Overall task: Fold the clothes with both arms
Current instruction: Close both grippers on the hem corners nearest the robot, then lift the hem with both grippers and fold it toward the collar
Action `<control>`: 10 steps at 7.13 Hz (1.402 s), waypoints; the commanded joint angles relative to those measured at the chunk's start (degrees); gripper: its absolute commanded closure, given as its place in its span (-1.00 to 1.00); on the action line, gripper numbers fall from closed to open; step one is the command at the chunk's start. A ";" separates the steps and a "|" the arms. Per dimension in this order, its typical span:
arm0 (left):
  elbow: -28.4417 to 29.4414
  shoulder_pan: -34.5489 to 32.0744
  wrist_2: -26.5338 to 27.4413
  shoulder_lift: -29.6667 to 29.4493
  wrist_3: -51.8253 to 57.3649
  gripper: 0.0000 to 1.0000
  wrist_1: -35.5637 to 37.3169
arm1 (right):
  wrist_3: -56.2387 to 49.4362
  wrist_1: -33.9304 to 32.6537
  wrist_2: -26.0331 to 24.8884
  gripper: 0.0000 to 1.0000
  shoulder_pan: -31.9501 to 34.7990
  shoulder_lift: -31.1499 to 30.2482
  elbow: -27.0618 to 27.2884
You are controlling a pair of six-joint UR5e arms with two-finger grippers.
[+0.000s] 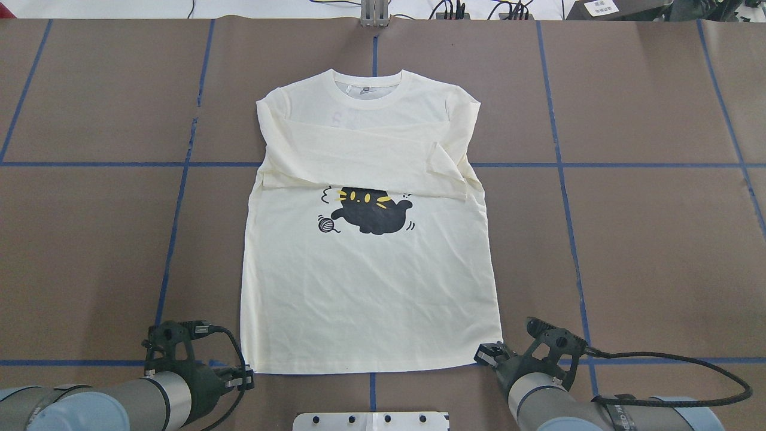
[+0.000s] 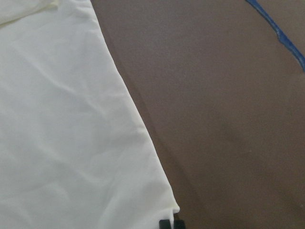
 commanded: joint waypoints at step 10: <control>-19.33 -27.65 -22.91 -17.65 24.30 1.00 38.38 | -23.61 -31.84 23.68 1.00 27.18 22.45 14.61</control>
